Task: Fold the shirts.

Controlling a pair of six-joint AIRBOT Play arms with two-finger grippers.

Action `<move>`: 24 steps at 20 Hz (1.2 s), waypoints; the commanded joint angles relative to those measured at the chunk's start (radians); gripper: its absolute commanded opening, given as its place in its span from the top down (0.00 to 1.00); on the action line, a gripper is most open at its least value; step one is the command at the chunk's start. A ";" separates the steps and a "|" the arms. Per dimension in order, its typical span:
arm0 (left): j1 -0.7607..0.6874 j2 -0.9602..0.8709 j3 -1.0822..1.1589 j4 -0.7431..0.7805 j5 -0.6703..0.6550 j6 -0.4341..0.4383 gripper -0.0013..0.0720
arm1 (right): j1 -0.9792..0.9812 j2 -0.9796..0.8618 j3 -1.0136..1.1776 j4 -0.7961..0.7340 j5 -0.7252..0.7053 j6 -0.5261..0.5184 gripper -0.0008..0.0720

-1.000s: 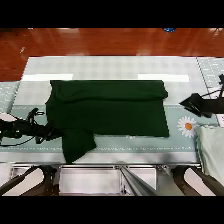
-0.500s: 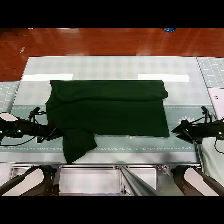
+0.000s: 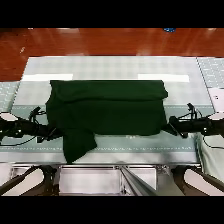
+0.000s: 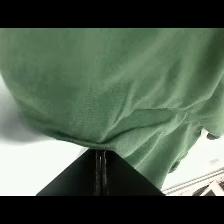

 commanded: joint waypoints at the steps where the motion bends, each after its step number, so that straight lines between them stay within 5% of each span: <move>1: 0.016 0.002 0.063 -0.009 -0.030 0.010 0.96 | 0.024 -0.010 0.057 0.112 0.046 -0.087 0.95; 7: 0.035 0.002 0.256 -0.062 -0.084 0.010 0.96 | 0.024 -0.011 0.199 0.109 0.101 -0.087 0.95; 15: 0.023 -0.029 0.444 -0.225 0.037 0.016 0.96 | 0.024 -0.021 0.423 0.115 0.035 -0.058 0.95; 20: -0.100 -0.251 0.670 -0.225 0.063 0.039 0.96 | 0.024 -0.185 0.541 0.157 -0.002 -0.059 0.95; 24: -0.151 -0.485 0.900 -0.225 0.067 -0.022 0.96 | 0.024 -0.346 0.673 0.194 0.007 -0.059 0.95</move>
